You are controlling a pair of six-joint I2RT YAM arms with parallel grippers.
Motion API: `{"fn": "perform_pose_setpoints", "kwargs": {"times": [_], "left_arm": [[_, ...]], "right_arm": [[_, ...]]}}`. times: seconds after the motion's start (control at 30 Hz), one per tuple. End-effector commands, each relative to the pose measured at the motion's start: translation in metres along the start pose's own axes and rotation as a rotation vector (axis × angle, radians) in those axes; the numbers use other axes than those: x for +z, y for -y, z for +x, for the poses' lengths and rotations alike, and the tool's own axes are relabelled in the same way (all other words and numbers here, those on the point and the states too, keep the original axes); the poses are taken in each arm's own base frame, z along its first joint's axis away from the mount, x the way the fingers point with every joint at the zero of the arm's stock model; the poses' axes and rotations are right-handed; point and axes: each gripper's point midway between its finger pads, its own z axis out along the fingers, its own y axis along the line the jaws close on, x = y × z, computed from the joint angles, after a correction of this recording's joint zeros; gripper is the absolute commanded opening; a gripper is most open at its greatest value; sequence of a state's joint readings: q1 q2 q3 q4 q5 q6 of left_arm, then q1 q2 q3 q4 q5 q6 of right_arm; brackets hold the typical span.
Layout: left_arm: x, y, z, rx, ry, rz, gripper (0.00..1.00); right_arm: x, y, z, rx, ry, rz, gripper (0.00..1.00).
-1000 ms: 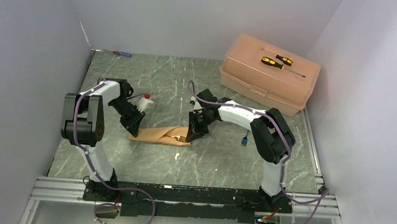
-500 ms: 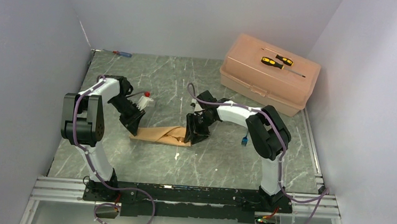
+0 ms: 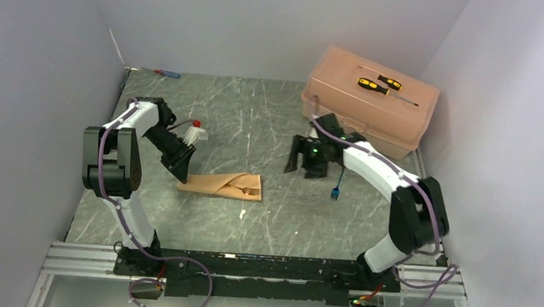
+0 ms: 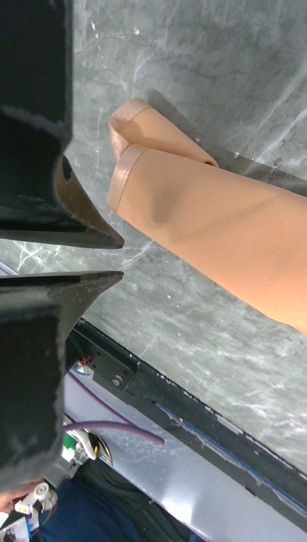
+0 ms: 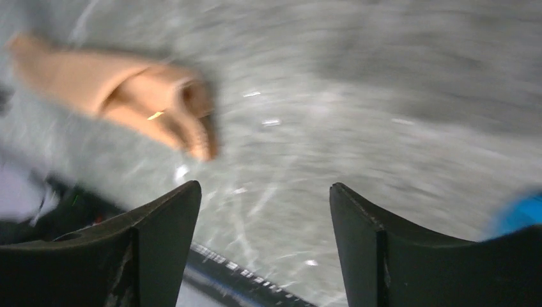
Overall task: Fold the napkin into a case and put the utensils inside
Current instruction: Pick up the fork from the corner of the board.
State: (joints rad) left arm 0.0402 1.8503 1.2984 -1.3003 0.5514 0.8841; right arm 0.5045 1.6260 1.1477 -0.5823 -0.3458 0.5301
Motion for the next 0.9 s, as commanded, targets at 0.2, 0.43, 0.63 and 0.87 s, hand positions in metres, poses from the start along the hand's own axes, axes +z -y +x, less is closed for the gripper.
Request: {"fn": "perform_pose_setpoints", "kwargs": {"times": [0.2, 0.43, 0.63, 0.87], "left_arm": [[-0.038, 0.021, -0.028, 0.009, 0.122, 0.071, 0.54], [-0.057, 0.025, -0.04, 0.009, 0.168, 0.037, 0.62], [-0.07, 0.013, -0.05, -0.025, 0.201, -0.059, 0.62], [-0.083, 0.008, -0.062, -0.053, 0.244, -0.112, 0.92]], "right_arm": [[-0.056, 0.175, -0.005, 0.339, 0.386, 0.621, 0.82], [-0.041, 0.196, -0.031, 0.324, 0.408, 0.663, 0.68], [-0.019, 0.196, -0.029, 0.331, 0.373, 0.614, 0.57], [0.001, 0.191, -0.025, 0.32, 0.339, 0.56, 0.06]]}}
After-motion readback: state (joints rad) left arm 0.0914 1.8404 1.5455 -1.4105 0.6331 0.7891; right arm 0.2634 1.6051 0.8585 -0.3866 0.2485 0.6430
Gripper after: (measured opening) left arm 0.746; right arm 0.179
